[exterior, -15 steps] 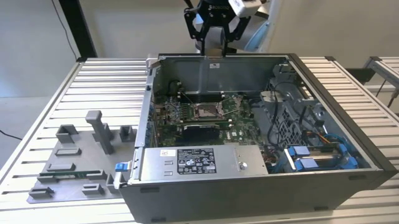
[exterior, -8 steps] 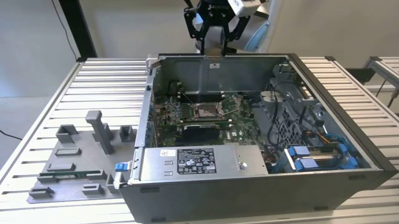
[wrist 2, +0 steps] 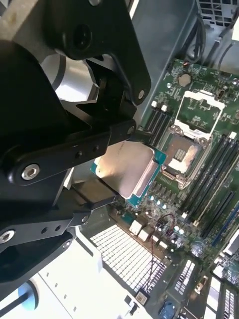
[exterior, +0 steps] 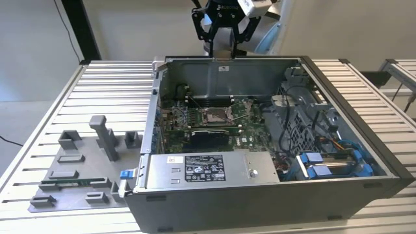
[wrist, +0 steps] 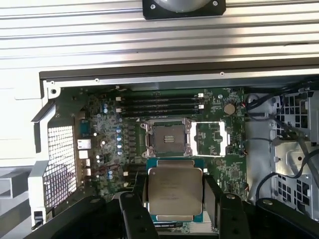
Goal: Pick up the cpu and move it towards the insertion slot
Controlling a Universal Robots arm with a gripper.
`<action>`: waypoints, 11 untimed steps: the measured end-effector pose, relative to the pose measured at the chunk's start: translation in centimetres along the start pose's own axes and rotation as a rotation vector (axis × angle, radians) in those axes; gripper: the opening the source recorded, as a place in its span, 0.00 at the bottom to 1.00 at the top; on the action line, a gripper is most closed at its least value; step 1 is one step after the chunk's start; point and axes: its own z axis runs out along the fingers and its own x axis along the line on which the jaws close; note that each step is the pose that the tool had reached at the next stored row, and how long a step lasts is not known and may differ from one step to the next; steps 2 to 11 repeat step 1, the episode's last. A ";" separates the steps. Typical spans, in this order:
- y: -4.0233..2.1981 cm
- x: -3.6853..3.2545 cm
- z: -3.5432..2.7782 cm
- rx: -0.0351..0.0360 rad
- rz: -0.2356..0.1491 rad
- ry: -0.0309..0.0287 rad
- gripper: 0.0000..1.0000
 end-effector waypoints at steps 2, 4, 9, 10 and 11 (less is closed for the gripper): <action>0.00 0.00 0.00 0.0000 0.000 0.0000 0.00; 0.00 0.00 0.00 0.0000 0.000 0.0000 0.00; 0.00 0.00 0.00 0.0000 0.000 0.0000 0.00; 0.00 0.00 0.00 0.0000 0.000 0.0000 0.00; 0.00 0.00 0.00 0.0000 0.000 0.0000 0.00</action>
